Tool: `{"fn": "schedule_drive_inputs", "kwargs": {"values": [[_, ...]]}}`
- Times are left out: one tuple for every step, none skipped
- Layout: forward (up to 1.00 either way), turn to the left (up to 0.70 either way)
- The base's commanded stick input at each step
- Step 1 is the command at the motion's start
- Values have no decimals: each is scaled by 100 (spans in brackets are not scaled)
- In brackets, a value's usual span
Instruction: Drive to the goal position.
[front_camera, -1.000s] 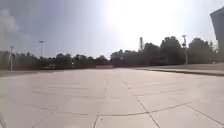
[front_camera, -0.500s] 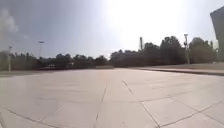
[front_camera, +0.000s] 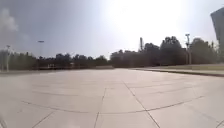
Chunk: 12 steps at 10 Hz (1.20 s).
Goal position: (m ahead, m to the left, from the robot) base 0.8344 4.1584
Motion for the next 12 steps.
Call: {"fn": "schedule_drive_inputs", "kwargs": {"values": [[70, 0], [70, 0], [70, 0], [70, 0], [70, 0], [70, 0], [70, 0], [70, 0], [70, 0], [70, 0], [70, 0], [70, 0]]}}
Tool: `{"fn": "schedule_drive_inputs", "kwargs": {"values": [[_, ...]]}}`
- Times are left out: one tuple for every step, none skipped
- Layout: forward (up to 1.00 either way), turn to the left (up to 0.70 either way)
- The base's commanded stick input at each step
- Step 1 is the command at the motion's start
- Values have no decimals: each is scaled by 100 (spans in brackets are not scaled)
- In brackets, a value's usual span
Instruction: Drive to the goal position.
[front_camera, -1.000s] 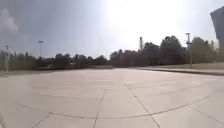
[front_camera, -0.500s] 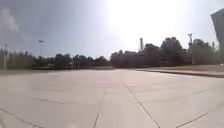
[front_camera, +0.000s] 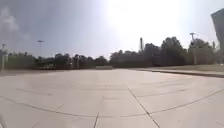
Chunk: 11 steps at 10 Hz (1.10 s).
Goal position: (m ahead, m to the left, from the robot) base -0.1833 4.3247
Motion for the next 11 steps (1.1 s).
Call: {"fn": "schedule_drive_inputs", "kwargs": {"values": [[70, 0], [70, 0], [70, 0], [70, 0], [70, 1], [70, 2], [70, 3], [70, 3], [70, 3], [70, 4], [70, 6]]}}
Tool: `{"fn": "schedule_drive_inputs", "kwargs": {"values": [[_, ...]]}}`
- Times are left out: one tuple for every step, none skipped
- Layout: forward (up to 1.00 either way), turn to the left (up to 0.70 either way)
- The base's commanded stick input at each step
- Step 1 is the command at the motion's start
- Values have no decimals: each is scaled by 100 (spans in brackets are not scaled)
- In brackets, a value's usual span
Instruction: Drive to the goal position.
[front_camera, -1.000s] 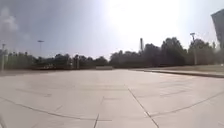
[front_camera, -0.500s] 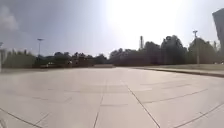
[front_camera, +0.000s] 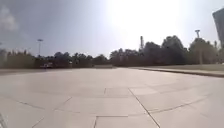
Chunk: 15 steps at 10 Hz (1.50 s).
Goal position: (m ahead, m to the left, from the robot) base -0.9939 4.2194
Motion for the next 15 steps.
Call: {"fn": "schedule_drive_inputs", "kwargs": {"values": [[70, 6], [70, 4], [70, 1], [70, 0], [70, 0], [70, 0], [70, 0], [70, 0], [70, 0], [70, 0], [70, 0], [70, 0], [70, 0], [70, 0], [70, 0]]}}
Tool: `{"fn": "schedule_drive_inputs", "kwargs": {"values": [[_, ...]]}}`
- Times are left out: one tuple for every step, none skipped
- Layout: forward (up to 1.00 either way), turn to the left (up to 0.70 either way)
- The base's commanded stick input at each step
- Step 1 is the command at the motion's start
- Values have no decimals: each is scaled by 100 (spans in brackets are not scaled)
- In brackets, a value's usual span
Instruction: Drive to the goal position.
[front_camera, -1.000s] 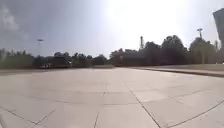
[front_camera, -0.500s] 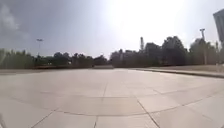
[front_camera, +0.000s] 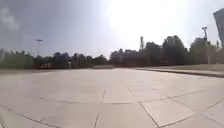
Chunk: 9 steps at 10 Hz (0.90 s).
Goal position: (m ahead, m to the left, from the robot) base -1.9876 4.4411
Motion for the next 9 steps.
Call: {"fn": "schedule_drive_inputs", "kwargs": {"values": [[70, 0], [70, 0], [70, 0], [70, 0], [70, 0], [70, 0], [70, 0], [70, 0], [70, 0]]}}
